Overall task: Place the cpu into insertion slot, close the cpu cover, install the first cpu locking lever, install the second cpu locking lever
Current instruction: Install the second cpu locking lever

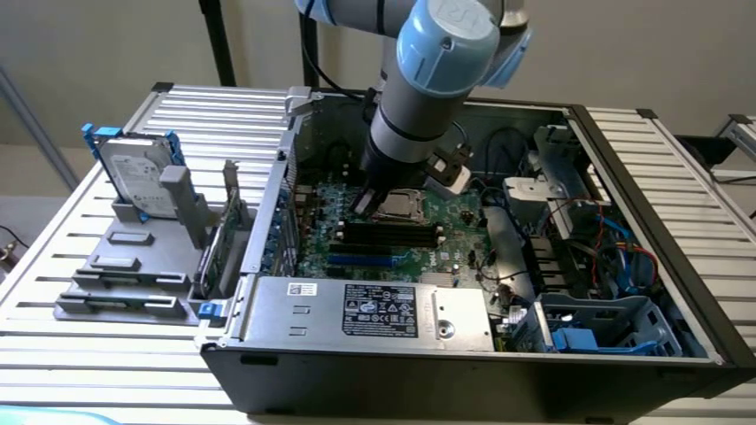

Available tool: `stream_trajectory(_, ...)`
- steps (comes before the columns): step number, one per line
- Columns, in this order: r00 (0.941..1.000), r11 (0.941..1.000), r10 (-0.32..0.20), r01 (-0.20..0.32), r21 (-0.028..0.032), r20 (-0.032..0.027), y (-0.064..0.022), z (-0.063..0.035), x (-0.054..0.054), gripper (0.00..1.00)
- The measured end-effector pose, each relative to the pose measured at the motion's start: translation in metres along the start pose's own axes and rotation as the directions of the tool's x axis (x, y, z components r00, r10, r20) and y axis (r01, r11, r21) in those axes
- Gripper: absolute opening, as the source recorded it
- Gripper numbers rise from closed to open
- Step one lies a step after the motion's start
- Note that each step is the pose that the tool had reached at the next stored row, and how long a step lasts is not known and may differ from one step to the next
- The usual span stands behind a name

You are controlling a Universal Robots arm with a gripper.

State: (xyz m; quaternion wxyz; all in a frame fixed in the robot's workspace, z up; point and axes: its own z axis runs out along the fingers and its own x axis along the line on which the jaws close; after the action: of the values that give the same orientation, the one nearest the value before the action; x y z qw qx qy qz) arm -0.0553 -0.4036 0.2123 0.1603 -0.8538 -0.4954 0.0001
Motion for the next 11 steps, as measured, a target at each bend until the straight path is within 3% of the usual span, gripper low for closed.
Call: stream_trajectory(11,1.0000,0.9999,-0.003,0.003,-0.0097,-0.0050,-0.0048,0.0138,0.001,0.11)
